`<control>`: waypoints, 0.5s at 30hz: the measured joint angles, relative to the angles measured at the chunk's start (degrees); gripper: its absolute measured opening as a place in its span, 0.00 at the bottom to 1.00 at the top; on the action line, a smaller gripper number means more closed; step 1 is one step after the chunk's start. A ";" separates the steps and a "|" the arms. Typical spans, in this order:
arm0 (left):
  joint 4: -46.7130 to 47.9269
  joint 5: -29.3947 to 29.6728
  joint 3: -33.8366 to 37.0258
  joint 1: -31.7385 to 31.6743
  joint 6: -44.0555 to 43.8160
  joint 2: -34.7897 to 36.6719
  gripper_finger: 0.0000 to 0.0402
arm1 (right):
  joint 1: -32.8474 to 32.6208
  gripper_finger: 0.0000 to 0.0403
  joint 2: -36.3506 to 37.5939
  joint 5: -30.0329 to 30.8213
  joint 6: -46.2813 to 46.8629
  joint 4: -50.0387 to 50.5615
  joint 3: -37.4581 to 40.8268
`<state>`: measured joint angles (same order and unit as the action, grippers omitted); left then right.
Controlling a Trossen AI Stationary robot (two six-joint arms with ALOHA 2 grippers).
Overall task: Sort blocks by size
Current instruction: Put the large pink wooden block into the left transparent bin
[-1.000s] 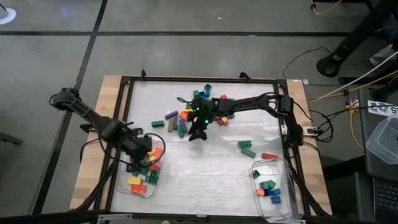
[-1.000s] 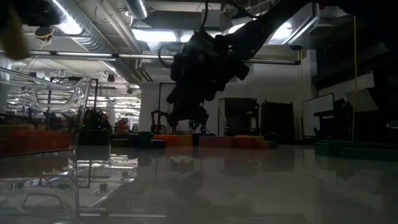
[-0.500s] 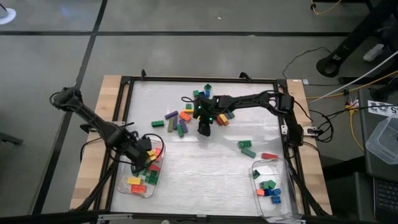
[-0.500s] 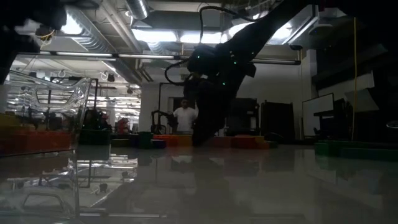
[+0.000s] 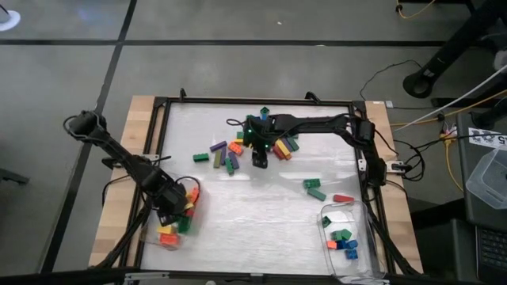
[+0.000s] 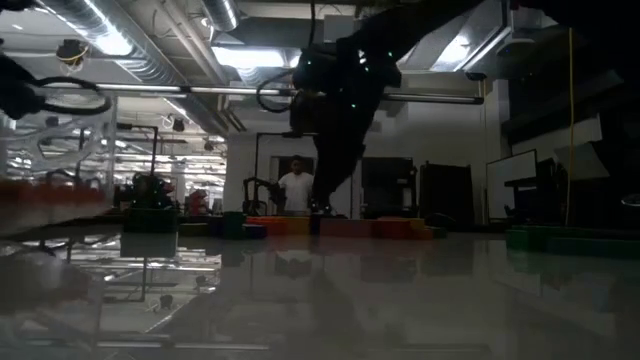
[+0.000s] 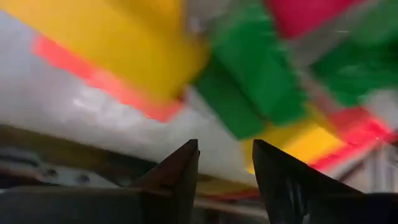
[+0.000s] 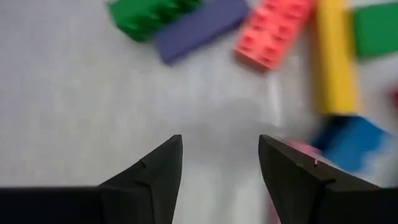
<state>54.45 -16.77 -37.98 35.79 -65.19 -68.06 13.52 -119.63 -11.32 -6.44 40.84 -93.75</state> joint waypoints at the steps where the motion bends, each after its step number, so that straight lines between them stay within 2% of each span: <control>1: -0.04 -1.50 0.00 0.43 -0.51 0.04 0.35 | 0.00 0.51 0.00 2.45 -0.16 1.33 -0.59; 5: -1.71 -6.62 0.02 2.01 -0.82 -0.02 0.35 | 0.00 0.51 0.00 9.93 -0.29 4.79 -1.29; 8: -3.25 -7.63 0.04 2.74 -0.77 -0.04 0.35 | 0.00 0.51 -0.29 13.35 -0.31 7.33 -1.29; 15: -12.55 -7.63 0.04 2.76 5.53 -0.04 0.35 | 0.11 0.51 -0.55 13.89 -1.21 8.72 -1.25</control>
<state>41.90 -24.40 -37.93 38.54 -59.66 -68.10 13.63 -120.18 2.57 -7.65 49.56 -95.00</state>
